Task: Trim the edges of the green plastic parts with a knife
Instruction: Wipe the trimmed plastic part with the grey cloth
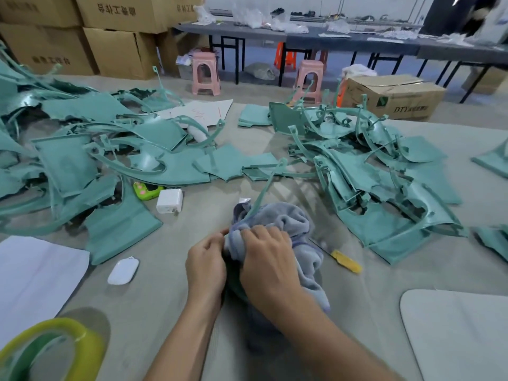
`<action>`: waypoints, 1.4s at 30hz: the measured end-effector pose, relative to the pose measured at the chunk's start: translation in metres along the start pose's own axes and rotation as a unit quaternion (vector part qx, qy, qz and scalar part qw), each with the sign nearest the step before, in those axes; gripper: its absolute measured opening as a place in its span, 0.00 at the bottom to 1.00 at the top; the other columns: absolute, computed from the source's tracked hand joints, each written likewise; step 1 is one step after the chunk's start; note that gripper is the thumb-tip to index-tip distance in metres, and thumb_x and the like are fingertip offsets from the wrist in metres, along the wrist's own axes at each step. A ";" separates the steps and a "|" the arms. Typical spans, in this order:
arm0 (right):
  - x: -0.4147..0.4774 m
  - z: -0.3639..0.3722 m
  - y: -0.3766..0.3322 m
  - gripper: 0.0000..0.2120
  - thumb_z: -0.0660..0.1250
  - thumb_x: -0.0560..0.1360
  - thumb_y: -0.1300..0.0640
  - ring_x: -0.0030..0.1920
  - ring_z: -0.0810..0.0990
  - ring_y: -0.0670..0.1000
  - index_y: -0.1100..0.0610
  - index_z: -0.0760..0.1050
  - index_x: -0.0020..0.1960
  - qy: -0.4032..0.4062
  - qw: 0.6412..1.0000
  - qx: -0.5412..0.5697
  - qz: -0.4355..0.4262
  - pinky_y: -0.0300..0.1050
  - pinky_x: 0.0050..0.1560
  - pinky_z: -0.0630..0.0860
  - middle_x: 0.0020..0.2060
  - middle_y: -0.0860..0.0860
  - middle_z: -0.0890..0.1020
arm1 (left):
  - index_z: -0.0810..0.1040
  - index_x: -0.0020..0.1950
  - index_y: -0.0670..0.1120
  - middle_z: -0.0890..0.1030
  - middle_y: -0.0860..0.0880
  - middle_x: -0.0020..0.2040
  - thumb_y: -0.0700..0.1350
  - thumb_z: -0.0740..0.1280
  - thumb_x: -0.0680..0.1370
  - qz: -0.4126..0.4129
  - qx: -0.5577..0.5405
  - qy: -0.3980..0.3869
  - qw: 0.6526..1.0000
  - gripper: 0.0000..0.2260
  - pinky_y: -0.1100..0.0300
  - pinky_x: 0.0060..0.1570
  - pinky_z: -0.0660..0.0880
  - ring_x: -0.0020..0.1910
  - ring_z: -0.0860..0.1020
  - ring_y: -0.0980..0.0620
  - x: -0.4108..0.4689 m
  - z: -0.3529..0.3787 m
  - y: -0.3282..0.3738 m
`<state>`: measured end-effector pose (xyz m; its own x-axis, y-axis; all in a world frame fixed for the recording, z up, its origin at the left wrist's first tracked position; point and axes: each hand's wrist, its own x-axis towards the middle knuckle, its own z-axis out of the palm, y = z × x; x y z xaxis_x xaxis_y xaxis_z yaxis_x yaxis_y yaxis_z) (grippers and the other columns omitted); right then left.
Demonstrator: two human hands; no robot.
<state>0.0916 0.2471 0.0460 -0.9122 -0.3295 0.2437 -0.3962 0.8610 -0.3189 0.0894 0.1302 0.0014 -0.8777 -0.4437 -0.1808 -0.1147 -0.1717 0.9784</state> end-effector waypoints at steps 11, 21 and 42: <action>-0.034 -0.016 0.007 0.03 0.69 0.68 0.61 0.38 0.79 0.57 0.53 0.78 0.40 0.025 0.995 -0.076 0.056 0.50 0.40 0.72 0.35 0.52 0.80 | 0.86 0.48 0.55 0.85 0.48 0.35 0.50 0.76 0.73 0.088 0.017 0.060 0.994 0.05 0.53 0.38 0.80 0.34 0.81 0.51 -0.006 -0.002 0.001; -0.056 -0.040 0.028 0.05 0.65 0.68 0.53 0.48 0.81 0.53 0.49 0.78 0.42 -0.070 0.985 -0.135 0.078 0.48 0.47 0.69 0.42 0.46 0.83 | 0.86 0.47 0.57 0.72 0.56 0.25 0.46 0.77 0.71 0.097 -0.042 0.178 0.978 0.07 0.66 0.27 0.67 0.25 0.67 0.55 -0.001 -0.037 0.027; -0.050 -0.055 0.022 0.07 0.67 0.78 0.61 0.51 0.84 0.66 0.58 0.83 0.45 0.155 0.773 0.510 0.343 0.68 0.53 0.80 0.43 0.57 0.87 | 0.76 0.68 0.45 0.82 0.44 0.62 0.40 0.64 0.77 -0.081 -0.280 -0.260 0.921 0.18 0.50 0.57 0.79 0.59 0.81 0.44 -0.080 -0.002 0.075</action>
<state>0.1346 0.3036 0.0770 -0.9381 0.3140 -0.1464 0.1499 -0.0133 -0.9886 0.1522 0.1508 0.0889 -0.9909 0.0839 -0.1052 -0.1339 -0.6893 0.7120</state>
